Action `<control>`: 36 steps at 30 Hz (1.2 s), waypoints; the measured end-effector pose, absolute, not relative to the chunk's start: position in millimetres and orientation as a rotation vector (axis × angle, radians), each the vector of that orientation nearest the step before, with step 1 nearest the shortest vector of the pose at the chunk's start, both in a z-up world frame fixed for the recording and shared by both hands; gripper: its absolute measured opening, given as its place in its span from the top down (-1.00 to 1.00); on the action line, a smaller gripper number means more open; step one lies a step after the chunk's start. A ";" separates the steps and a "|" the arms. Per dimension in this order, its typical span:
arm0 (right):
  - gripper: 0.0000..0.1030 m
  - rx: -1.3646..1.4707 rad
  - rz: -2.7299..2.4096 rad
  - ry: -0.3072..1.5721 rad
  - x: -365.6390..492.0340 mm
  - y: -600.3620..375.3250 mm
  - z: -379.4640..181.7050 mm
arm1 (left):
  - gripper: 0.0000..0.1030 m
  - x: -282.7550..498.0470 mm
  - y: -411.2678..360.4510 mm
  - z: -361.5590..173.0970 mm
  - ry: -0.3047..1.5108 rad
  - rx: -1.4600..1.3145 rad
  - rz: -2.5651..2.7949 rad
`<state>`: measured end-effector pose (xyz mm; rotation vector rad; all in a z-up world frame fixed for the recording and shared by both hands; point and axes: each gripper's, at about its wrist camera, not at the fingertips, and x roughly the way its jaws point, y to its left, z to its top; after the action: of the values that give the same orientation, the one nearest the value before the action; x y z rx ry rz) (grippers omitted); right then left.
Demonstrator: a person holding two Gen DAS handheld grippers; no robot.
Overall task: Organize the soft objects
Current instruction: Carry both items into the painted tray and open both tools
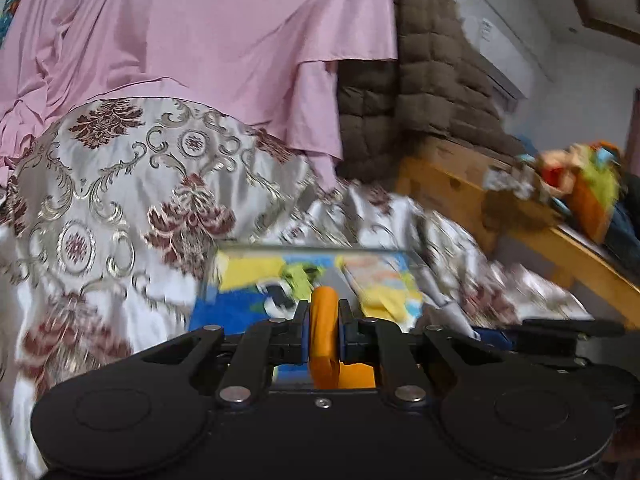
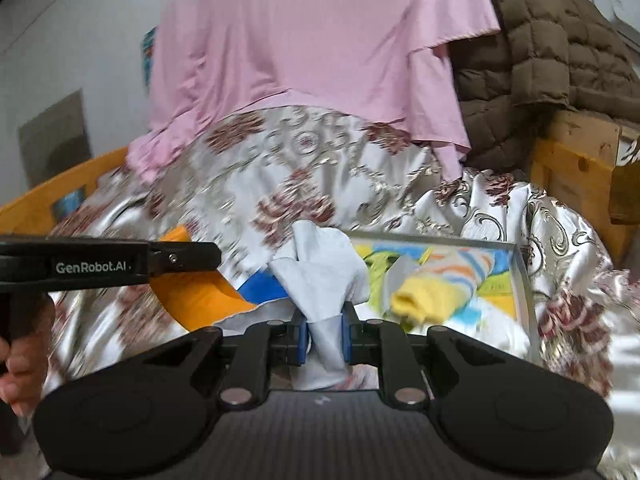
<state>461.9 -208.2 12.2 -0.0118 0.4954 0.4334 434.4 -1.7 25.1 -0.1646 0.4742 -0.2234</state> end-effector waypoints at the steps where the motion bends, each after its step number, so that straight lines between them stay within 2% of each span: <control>1: 0.65 -0.004 0.424 0.499 476.2 -208.2 9.6 | 0.74 451.4 -1.0 22.8 0.474 -0.173 -0.213; 6: 0.65 0.081 0.383 0.513 539.7 -206.1 -5.3 | 0.74 526.4 2.8 1.9 0.502 -0.202 -0.179; 11: 0.65 0.130 0.361 0.554 577.1 -206.4 -28.0 | 0.74 568.9 10.6 -25.3 0.548 -0.238 -0.151; 23: 0.64 0.051 0.324 0.687 595.4 -181.3 -56.2 | 0.67 595.7 16.5 -62.8 0.678 -0.261 -0.104; 28: 0.50 0.032 0.313 0.717 595.1 -177.7 -56.1 | 0.60 594.9 16.9 -63.9 0.715 -0.232 -0.059; 30: 0.41 0.025 0.309 0.718 593.8 -177.0 -55.2 | 0.53 592.5 15.0 -62.6 0.719 -0.209 -0.051; 34: 0.11 0.039 0.294 0.698 590.2 -182.2 -49.3 | -0.05 586.6 14.0 -58.8 0.726 -0.183 -0.028; 36: 0.00 0.048 0.297 0.688 586.7 -185.1 -44.0 | -0.23 581.4 14.4 -54.2 0.709 -0.167 -0.013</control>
<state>586.7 -185.1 -44.0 0.0481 0.6884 0.2967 581.4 14.4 -54.2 -0.1673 0.7087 -0.0127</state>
